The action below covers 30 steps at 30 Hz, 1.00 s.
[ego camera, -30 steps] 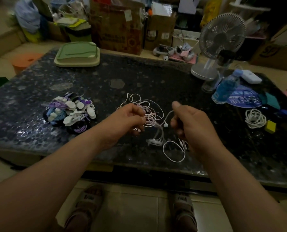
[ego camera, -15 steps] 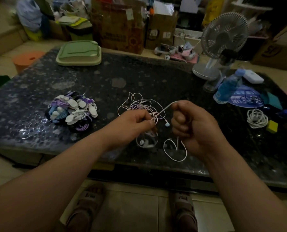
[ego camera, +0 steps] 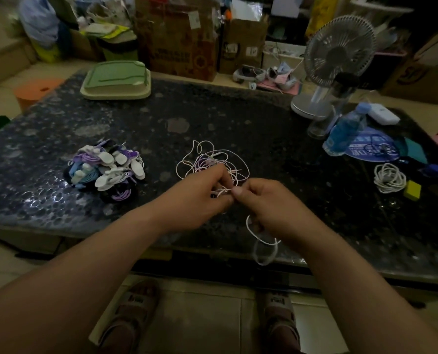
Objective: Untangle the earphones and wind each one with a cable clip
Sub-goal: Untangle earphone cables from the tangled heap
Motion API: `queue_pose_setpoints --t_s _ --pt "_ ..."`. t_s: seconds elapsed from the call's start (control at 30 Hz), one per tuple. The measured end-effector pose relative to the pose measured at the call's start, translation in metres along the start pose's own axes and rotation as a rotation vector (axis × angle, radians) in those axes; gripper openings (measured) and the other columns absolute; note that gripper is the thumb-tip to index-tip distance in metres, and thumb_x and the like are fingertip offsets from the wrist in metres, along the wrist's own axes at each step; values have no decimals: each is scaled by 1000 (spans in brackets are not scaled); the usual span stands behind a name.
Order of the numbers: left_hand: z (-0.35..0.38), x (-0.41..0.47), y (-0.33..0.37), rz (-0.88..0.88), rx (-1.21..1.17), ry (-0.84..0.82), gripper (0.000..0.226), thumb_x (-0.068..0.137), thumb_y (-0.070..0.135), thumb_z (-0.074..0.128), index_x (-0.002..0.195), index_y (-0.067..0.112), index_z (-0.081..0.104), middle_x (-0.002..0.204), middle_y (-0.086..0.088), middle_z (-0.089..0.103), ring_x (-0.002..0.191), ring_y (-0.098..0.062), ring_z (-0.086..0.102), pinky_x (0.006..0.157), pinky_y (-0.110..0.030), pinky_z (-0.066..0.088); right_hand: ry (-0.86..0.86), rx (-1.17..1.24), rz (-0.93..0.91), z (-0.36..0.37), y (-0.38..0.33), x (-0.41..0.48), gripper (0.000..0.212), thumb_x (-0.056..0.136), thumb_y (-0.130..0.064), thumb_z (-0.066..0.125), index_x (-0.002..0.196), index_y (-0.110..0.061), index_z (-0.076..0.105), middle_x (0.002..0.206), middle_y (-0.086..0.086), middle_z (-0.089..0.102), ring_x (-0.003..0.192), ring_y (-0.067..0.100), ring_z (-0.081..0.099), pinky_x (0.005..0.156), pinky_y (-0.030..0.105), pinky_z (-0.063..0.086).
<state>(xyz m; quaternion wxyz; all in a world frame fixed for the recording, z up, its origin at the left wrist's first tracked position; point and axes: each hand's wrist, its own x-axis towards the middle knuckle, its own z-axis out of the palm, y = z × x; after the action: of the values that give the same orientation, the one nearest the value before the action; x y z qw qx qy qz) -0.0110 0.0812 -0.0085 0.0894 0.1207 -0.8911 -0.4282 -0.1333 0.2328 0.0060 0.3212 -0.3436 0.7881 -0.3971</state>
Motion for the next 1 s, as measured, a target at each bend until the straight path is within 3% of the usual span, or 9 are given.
queue_pose_setpoints --t_s 0.13,0.23,0.3,0.47,0.53,0.63,0.73,0.83,1.0 --pt "-10 -2 -5 -47 -64 43 13 99 32 69 99 25 57 87 0 67 67 -10 57 58 -28 48 216 157 54 -11 1 5 32 98 -38 64 72 -21 68 61 0 53 56 14 46 57 35 37" --pt "-13 -1 -8 -69 -84 62 10 103 28 64 95 23 59 81 16 68 63 -1 54 56 -20 43 331 339 79 -17 -1 5 30 95 -26 61 66 -18 63 55 0 41 48 12 36 50 33 30" --pt "-10 -1 -6 -69 -104 47 9 103 27 63 97 24 58 88 9 73 75 -14 65 63 -34 51 353 426 74 -16 -5 2 31 97 -22 58 67 -14 60 51 -1 38 46 12 34 47 31 30" --pt "-3 -2 -4 -66 -97 52 9 105 21 59 98 23 63 90 6 77 72 -4 68 58 -26 53 332 464 65 -15 -7 2 34 100 -23 56 70 -11 66 54 0 40 48 11 33 45 25 27" --pt "-4 -2 -4 -69 -70 72 12 106 24 59 96 24 66 86 9 76 75 -8 70 62 -33 56 257 376 54 -16 -4 1 27 101 -25 59 84 -11 75 62 -1 54 51 10 41 46 24 33" --pt "0 -2 -2 -73 -34 72 16 107 23 57 94 20 66 70 13 69 59 -1 61 51 -20 47 78 314 36 -11 -4 -2 20 103 -27 61 102 -12 73 75 2 65 51 10 45 44 22 34" --pt "2 -2 -1 -41 16 50 17 107 28 55 93 24 63 73 1 69 63 -10 65 56 -27 52 46 218 -39 -6 -3 -2 28 104 -33 61 85 -16 72 69 -1 61 51 8 44 49 22 36" --pt "4 -2 -4 -18 52 80 19 107 28 55 89 25 60 78 3 70 68 -8 65 63 -34 54 117 241 -32 -5 -2 2 35 103 -37 62 74 -22 73 63 -3 52 63 20 45 65 37 40" --pt "4 -2 -1 -8 -36 246 16 107 24 56 91 22 60 88 2 74 78 -11 69 67 -36 56 166 220 11 -5 -3 3 27 93 -23 69 67 -19 72 63 5 51 64 21 44 65 40 36"
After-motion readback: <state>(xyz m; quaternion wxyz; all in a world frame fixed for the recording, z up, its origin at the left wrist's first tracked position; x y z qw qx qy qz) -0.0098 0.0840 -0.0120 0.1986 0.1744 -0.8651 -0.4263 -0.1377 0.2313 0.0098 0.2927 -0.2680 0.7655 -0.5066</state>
